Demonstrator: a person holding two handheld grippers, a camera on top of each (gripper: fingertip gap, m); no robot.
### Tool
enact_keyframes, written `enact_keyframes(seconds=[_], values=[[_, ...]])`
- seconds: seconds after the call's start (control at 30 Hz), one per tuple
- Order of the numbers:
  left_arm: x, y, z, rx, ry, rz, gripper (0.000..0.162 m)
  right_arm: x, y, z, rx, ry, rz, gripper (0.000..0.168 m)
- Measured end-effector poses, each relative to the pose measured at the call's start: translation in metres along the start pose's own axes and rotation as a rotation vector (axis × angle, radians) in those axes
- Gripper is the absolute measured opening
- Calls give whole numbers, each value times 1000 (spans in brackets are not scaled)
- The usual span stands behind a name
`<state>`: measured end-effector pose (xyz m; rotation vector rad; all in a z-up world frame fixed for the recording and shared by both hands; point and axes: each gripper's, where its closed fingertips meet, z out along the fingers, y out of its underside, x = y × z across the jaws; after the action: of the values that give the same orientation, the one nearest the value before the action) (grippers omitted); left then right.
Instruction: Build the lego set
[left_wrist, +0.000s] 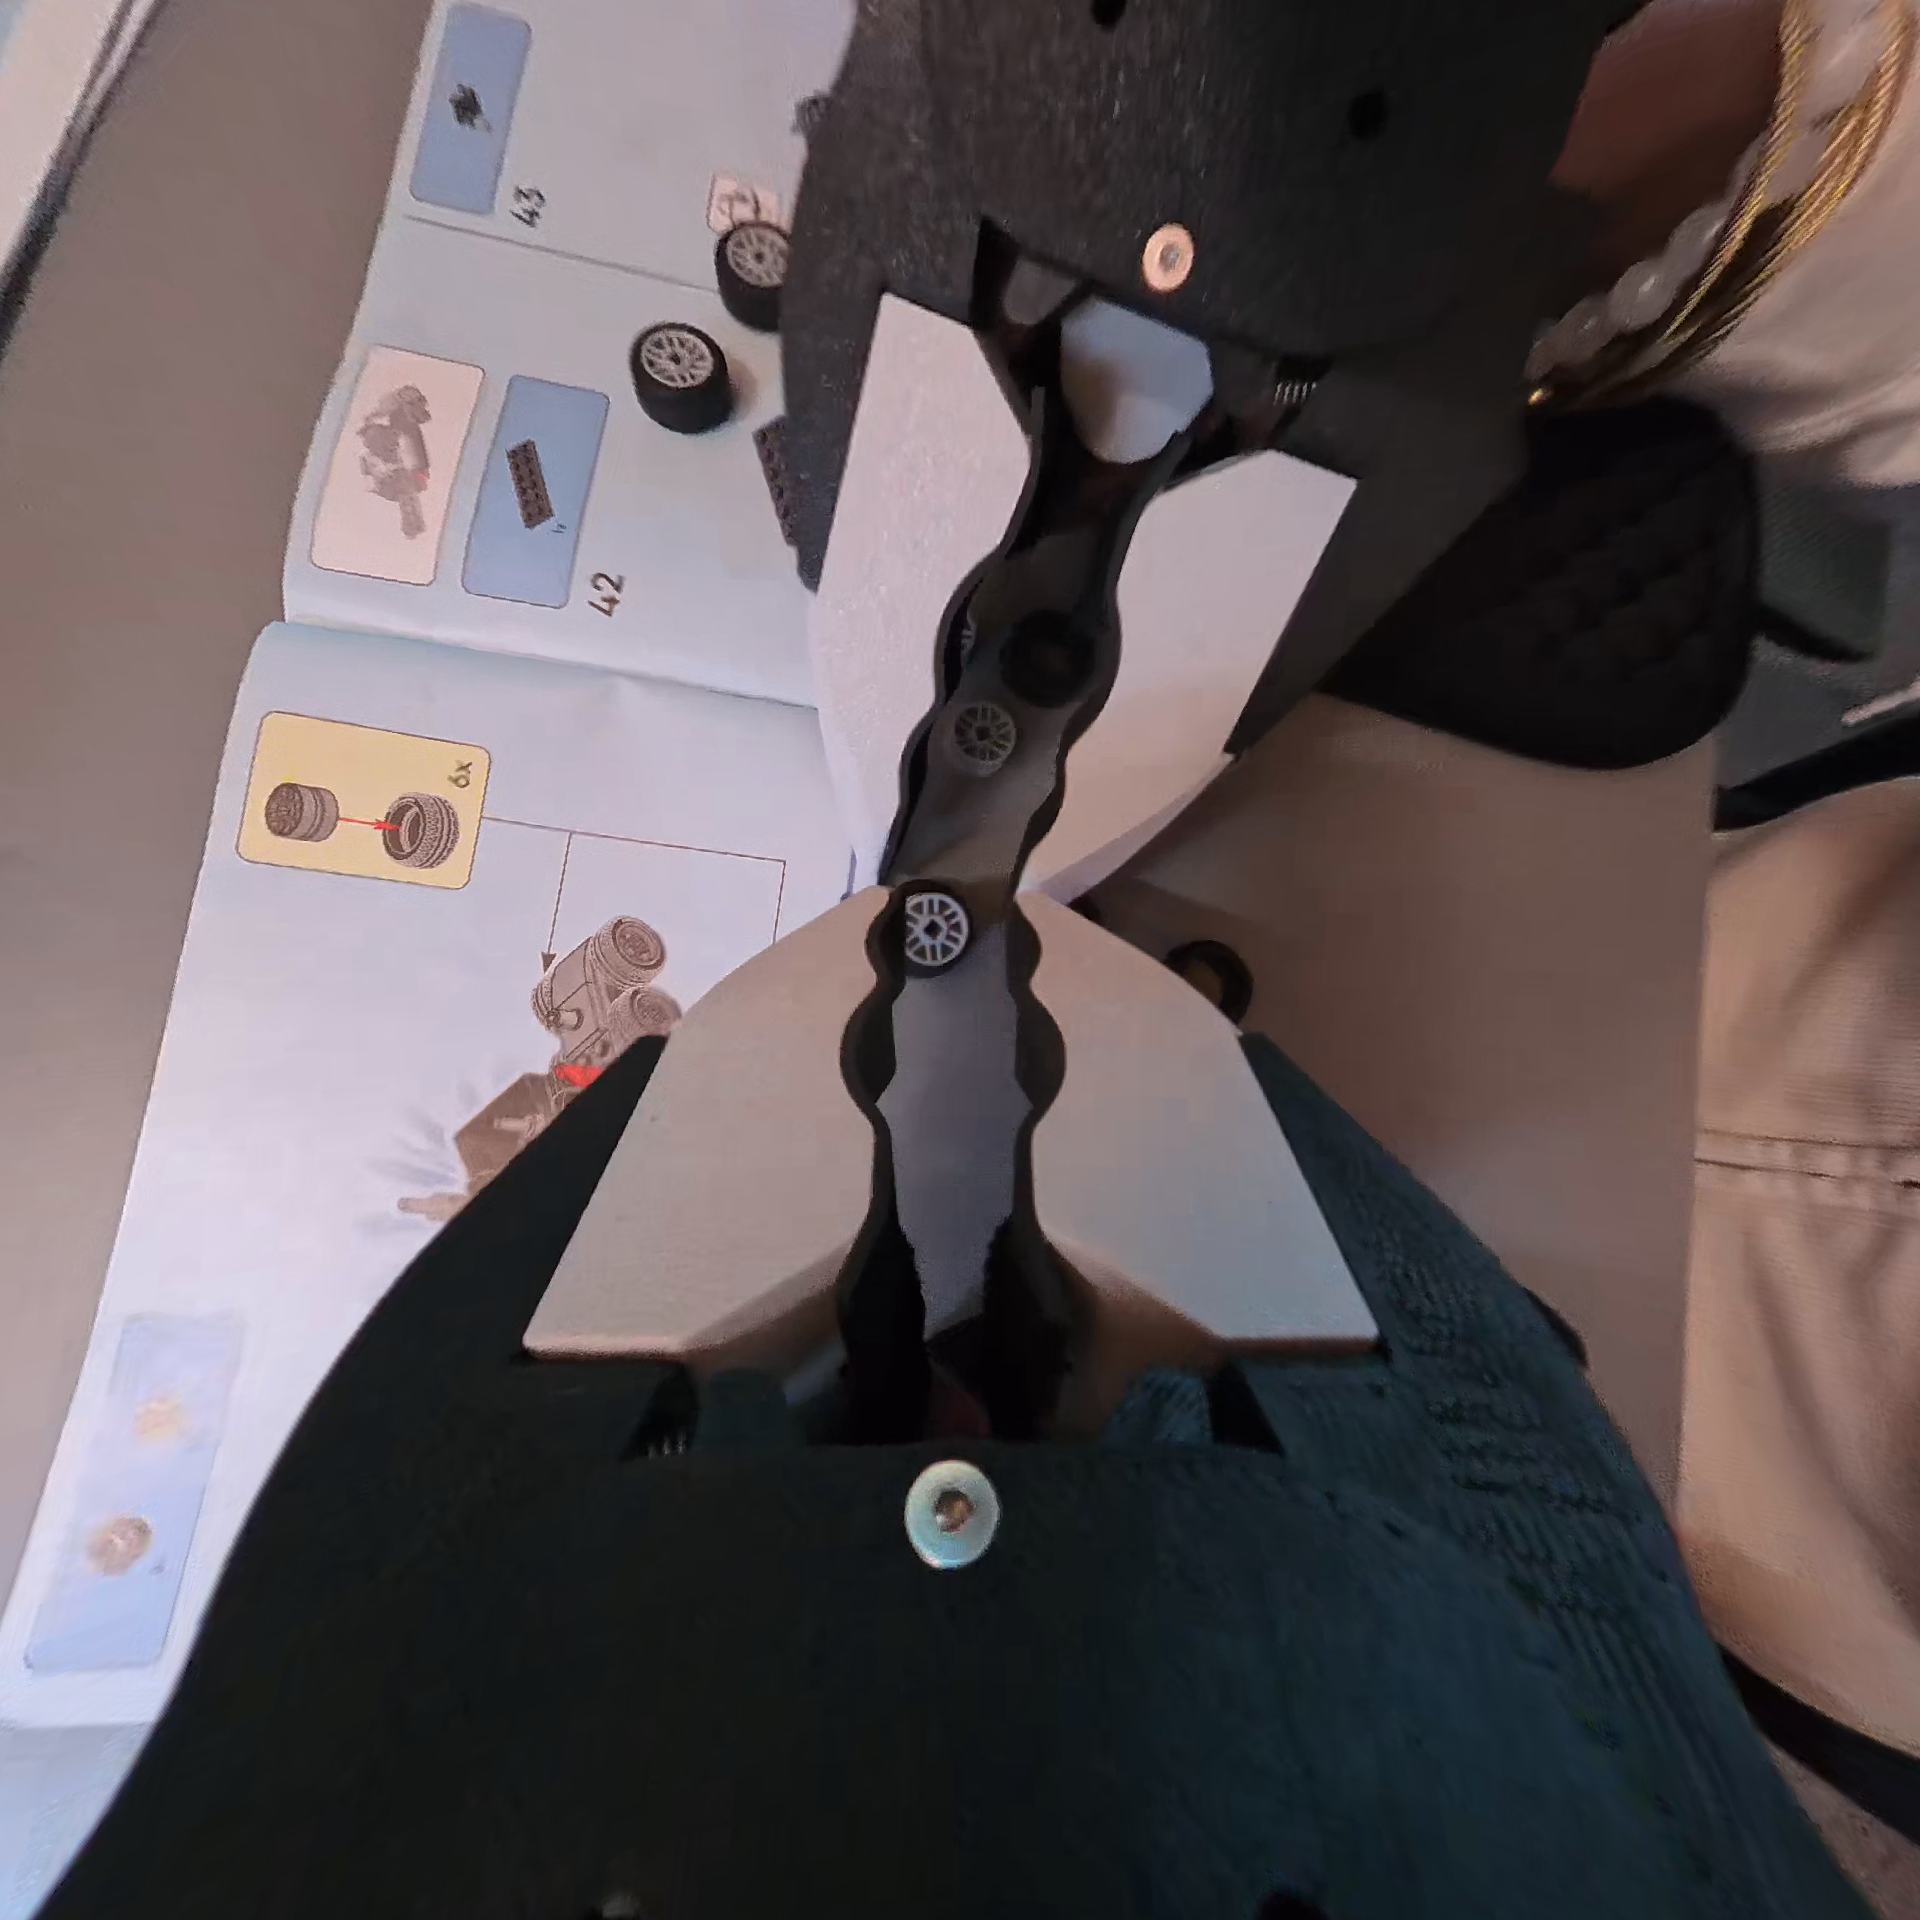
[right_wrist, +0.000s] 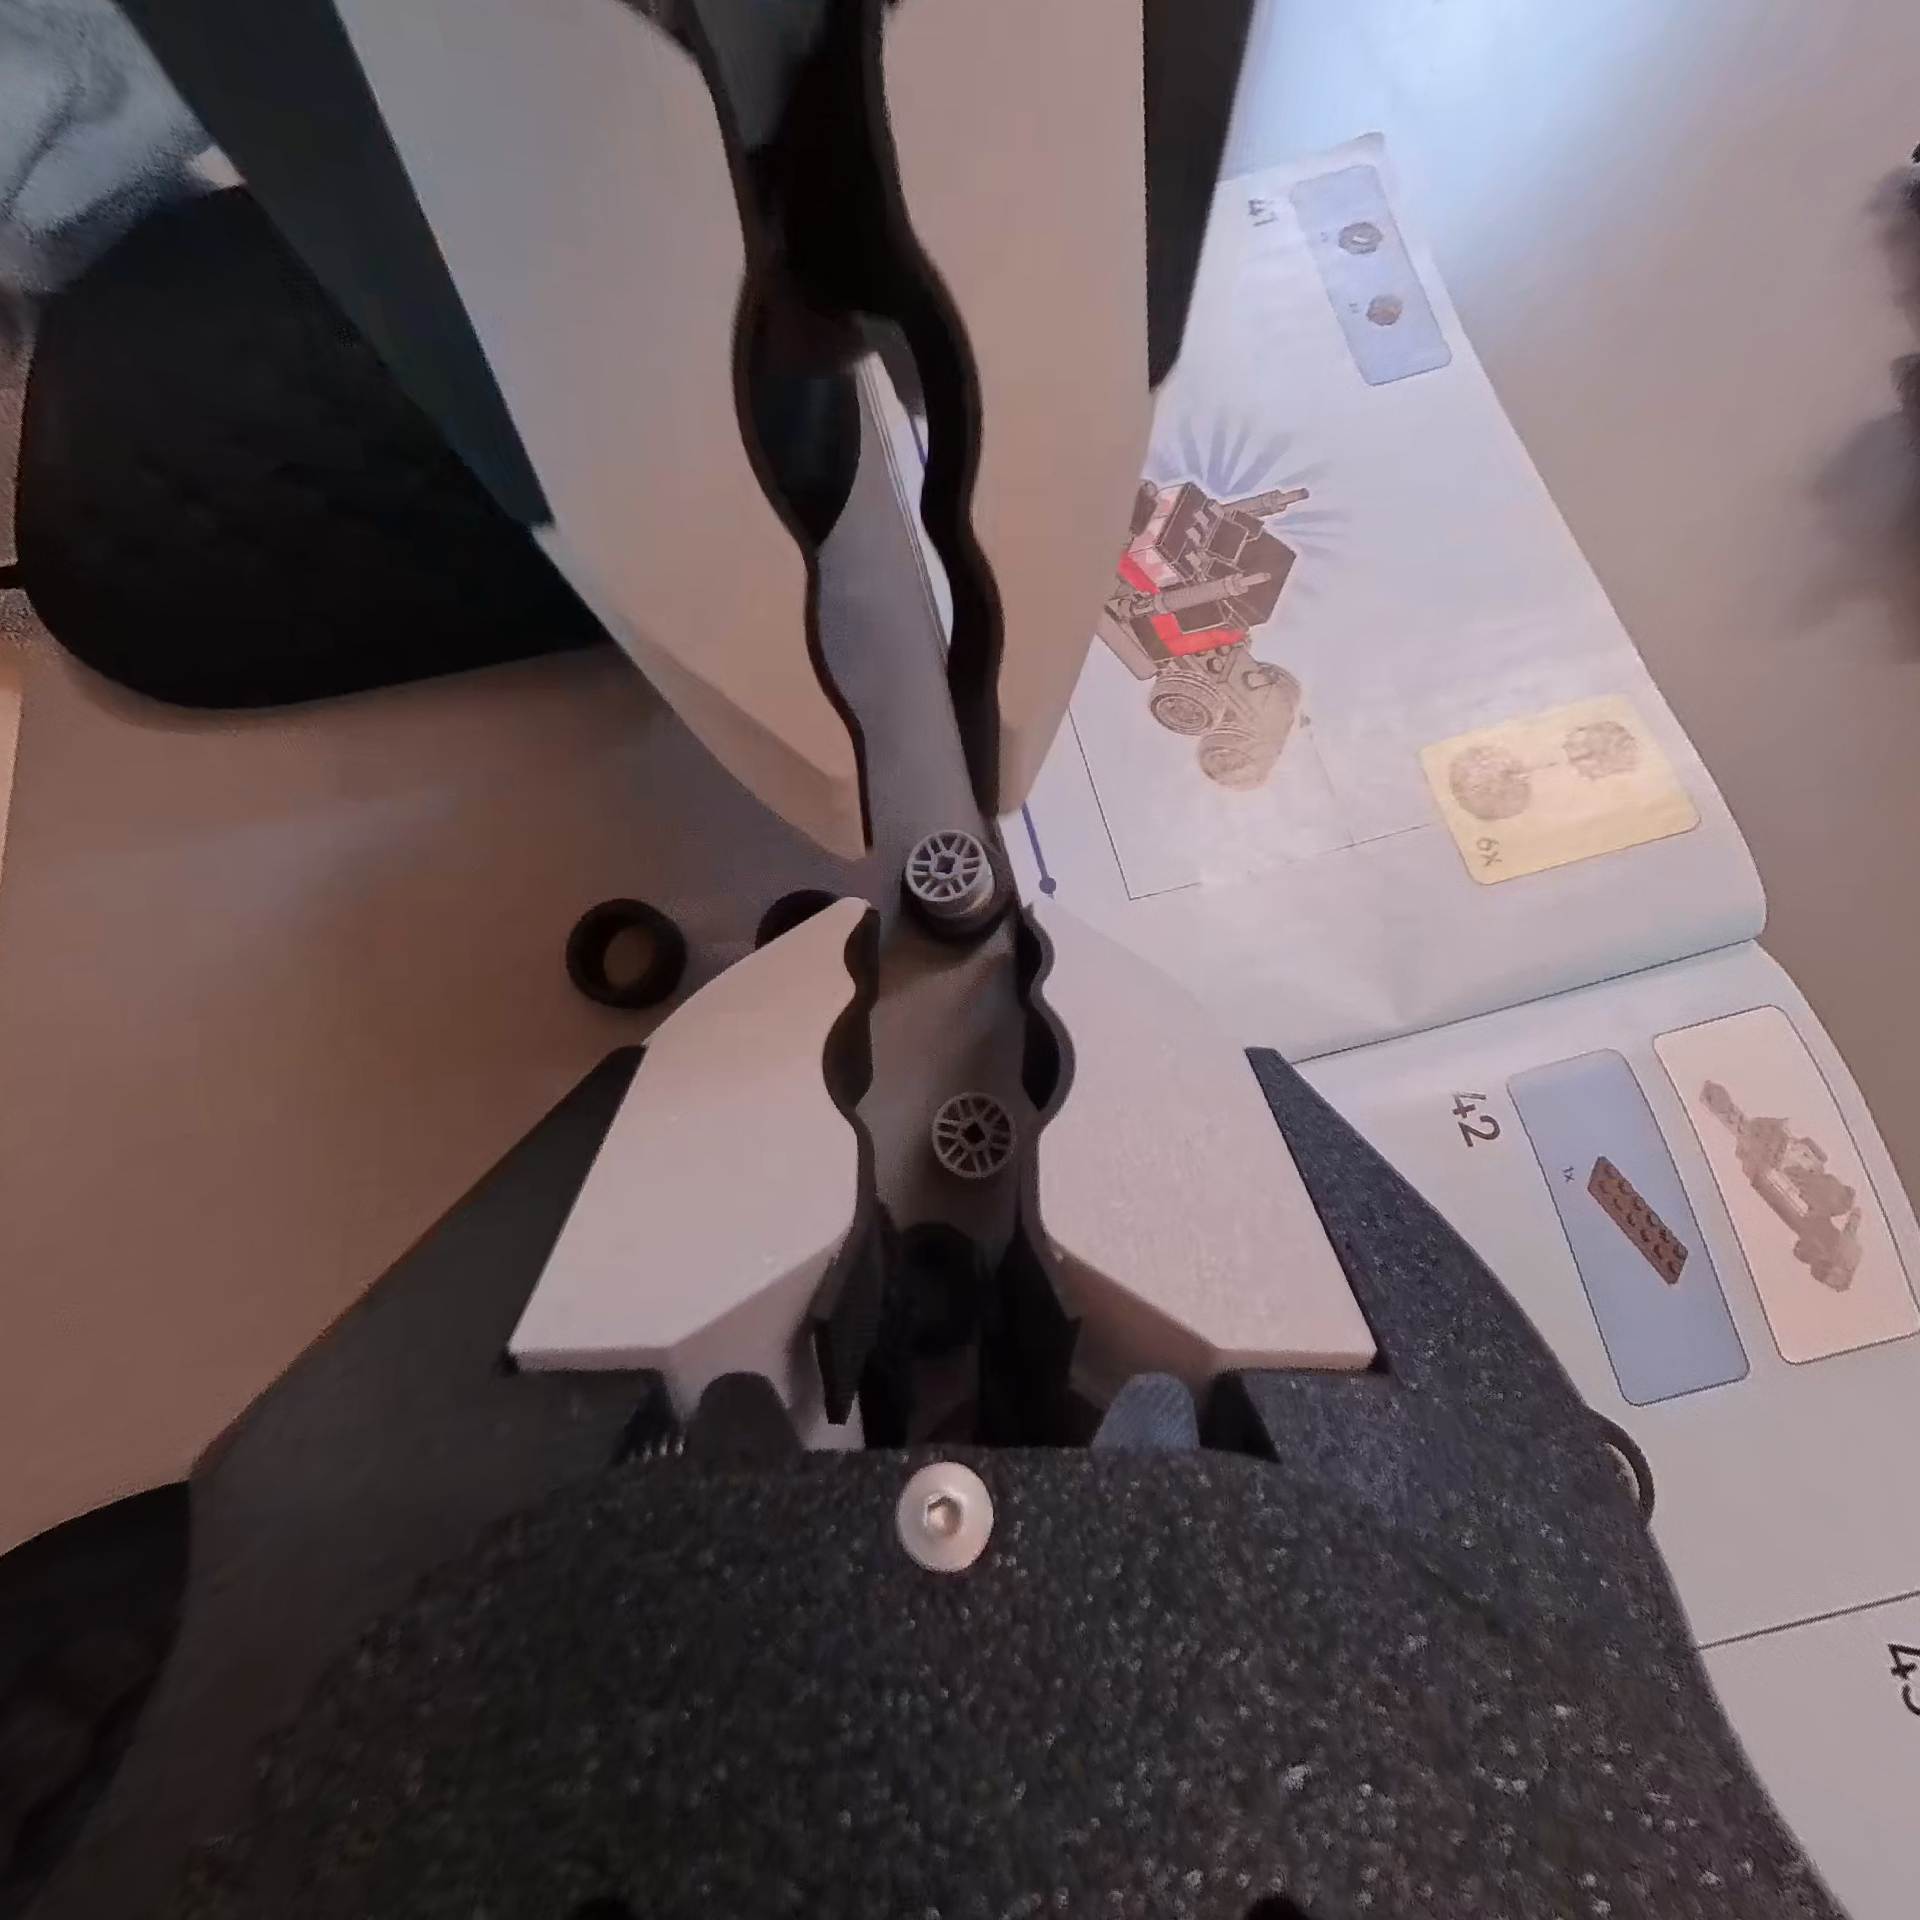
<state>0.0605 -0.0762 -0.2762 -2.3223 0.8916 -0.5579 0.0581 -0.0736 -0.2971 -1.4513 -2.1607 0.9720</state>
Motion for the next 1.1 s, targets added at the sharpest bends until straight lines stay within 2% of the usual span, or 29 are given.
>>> enact_keyframes(seconds=[0.2, 0.33, 0.47, 0.57, 0.7, 0.77, 0.87, 0.9, 1.0, 1.1], values=[[-6, 2, -31, 185, -3, -116, 28, 0, -1, 8, -23, 10, -3, 23], [-16, -17, -56, 488, -36, -297, 32, 2, -3, 7, -8, 25, -31, 21], [-19, -30, -72, 761, 37, -549, 43, 6, -37, -22, 155, 137, -149, 21], [-7, -36, -65, 813, 165, -624, 51, 2, -67, -48, 229, 253, -309, 21], [9, -55, -66, 887, 306, -601, 47, -6, -86, -64, 223, 358, -481, 21], [11, -59, -67, 899, 296, -553, 39, -10, -92, -67, 232, 382, -531, 21], [17, -64, -75, 947, 309, -458, 18, -14, -99, -69, 239, 428, -592, 21], [19, -65, -78, 963, 317, -440, 18, -14, -102, -70, 248, 437, -600, 21], [22, -68, -94, 1084, 312, -363, 17, -24, -118, -82, 434, 339, -472, 21], [26, -71, -111, 1184, 312, -296, 17, -36, -135, -105, 748, 53, -150, 23]])
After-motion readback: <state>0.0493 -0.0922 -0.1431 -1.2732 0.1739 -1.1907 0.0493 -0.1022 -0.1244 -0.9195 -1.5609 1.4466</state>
